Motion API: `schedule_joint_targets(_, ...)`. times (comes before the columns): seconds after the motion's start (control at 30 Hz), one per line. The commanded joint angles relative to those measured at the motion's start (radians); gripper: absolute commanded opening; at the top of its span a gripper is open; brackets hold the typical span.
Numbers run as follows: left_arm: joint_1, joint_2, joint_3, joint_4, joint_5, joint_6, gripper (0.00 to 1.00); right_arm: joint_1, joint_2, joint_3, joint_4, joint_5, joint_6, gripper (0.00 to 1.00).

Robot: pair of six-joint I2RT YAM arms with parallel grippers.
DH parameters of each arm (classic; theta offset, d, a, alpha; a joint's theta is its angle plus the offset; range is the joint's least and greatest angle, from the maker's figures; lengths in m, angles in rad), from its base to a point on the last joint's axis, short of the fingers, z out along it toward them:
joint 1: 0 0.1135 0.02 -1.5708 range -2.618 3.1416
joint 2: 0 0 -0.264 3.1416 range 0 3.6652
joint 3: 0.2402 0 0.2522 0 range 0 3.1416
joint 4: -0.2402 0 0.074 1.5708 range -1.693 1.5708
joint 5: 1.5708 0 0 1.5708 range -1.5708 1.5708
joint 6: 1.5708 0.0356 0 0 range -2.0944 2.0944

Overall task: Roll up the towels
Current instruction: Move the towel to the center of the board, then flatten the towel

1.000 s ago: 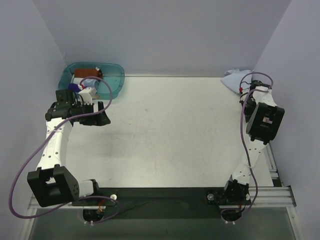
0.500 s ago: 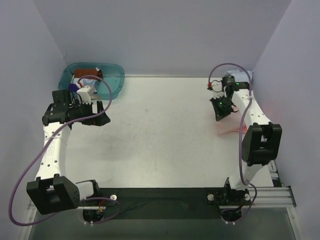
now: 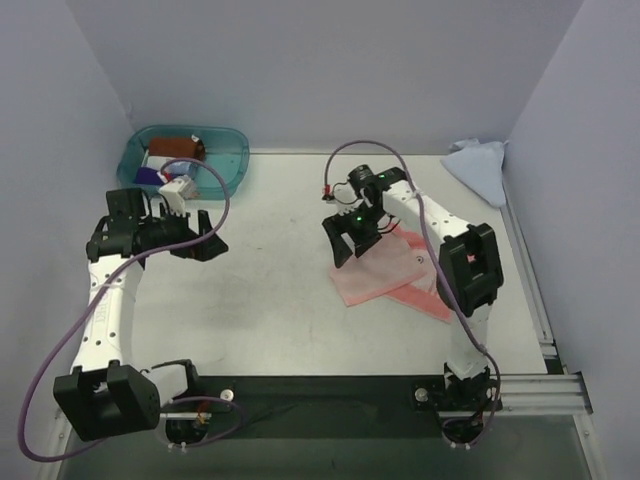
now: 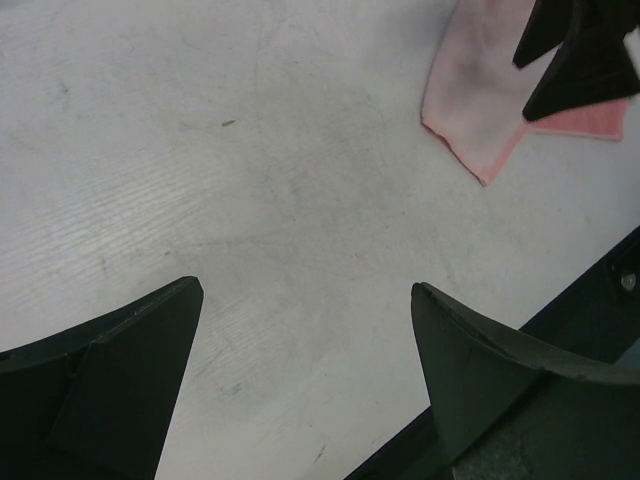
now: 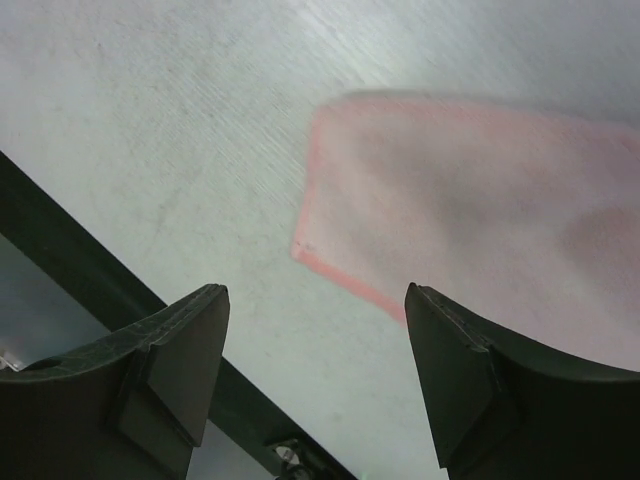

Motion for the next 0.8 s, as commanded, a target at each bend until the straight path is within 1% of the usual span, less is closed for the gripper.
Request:
schedule_joint_targets(0.0,-0.111,-0.043,-0.064,0.035,0.119,0.119,0.97,-0.209,-0.2,-0.085,-0.075,-0.068,0.007,0.72)
schedule_joint_targets(0.03,-0.157,-0.049,-0.08,0.038,0.086,0.18,0.97,-0.252,-0.23,-0.117,-0.076,-0.065,-0.002,0.7)
schedule_joint_targets(0.07,-0.235,-0.05,-0.115,0.06,0.057,0.204,0.94,-0.347,-0.279,-0.151,-0.076,-0.056,-0.016,0.67)
schedule_joint_targets(0.1,-0.295,-0.05,-0.133,0.081,0.025,0.221,0.92,-0.387,-0.302,-0.22,-0.079,-0.04,-0.025,0.65)
schedule_joint_targets(0.13,-0.437,-0.04,-0.149,0.104,-0.065,0.24,0.9,-0.433,-0.32,-0.248,-0.084,-0.024,-0.034,0.63)
schedule_joint_targets(0.17,-0.502,-0.027,-0.172,0.151,-0.118,0.249,0.86,-0.506,-0.343,-0.28,-0.093,0.008,-0.062,0.59)
schedule_joint_targets(0.2,-0.578,-0.008,-0.176,0.173,-0.167,0.261,0.78,-0.55,-0.35,-0.326,-0.111,0.025,-0.074,0.56)
schedule_joint_targets(0.23,-0.693,0.04,-0.176,0.19,-0.249,0.29,0.75,-0.579,-0.36,-0.351,-0.121,0.043,-0.083,0.54)
schedule_joint_targets(0.27,-0.755,0.074,-0.17,0.221,-0.284,0.303,0.71,-0.635,-0.363,-0.372,-0.127,0.071,-0.096,0.51)
schedule_joint_targets(0.3,-0.806,0.107,-0.15,0.232,-0.339,0.317,0.66,-0.66,-0.365,-0.392,-0.139,0.079,-0.115,0.5)
schedule_joint_targets(0.33,-0.85,0.19,-0.137,0.244,-0.365,0.338,0.61,-0.679,-0.365,-0.429,-0.142,0.085,-0.123,0.49)
schedule_joint_targets(0.37,-0.931,0.236,-0.117,0.255,-0.391,0.344,0.59,-0.699,-0.362,-0.441,-0.147,0.091,-0.128,0.47)
schedule_joint_targets(0.4,-0.959,0.282,-0.066,0.268,-0.432,0.352,0.56,-0.719,-0.362,-0.457,-0.153,0.1,-0.133,0.45)
schedule_joint_targets(0.43,-0.991,0.369,-0.04,0.275,-0.451,0.361,0.52,-0.725,-0.359,-0.477,-0.155,0.1,-0.134,0.44)
schedule_joint_targets(0.47,-1.036,0.409,-0.011,0.293,-0.463,0.364,0.5,-0.726,-0.357,-0.487,-0.155,0.099,-0.133,0.43)
schedule_joint_targets(0.5,-1.053,0.446,0.014,0.304,-0.474,0.364,0.5,-0.726,-0.357,-0.495,-0.155,0.096,-0.13,0.43)
schedule_joint_targets(0.53,-1.062,0.51,0.058,0.316,-0.485,0.363,0.5,-0.725,-0.353,-0.503,-0.156,0.09,-0.122,0.43)
schedule_joint_targets(0.6,-1.084,0.563,0.098,0.362,-0.485,0.358,0.5,-0.723,-0.34,-0.518,-0.155,0.082,-0.116,0.42)
schedule_joint_targets(0.63,-1.087,0.612,0.145,0.373,-0.48,0.349,0.51,-0.725,-0.334,-0.524,-0.155,0.083,-0.113,0.42)
schedule_joint_targets(0.67,-1.09,0.637,0.164,0.388,-0.473,0.346,0.52,-0.725,-0.318,-0.535,-0.15,0.086,-0.114,0.4)
schedule_joint_targets(0.73,-1.102,0.699,0.21,0.394,-0.46,0.34,0.53,-0.726,-0.29,-0.546,-0.139,0.097,-0.111,0.39)
schedule_joint_targets(0.77,-1.107,0.716,0.242,0.403,-0.454,0.34,0.53,-0.726,-0.279,-0.55,-0.133,0.099,-0.103,0.36)
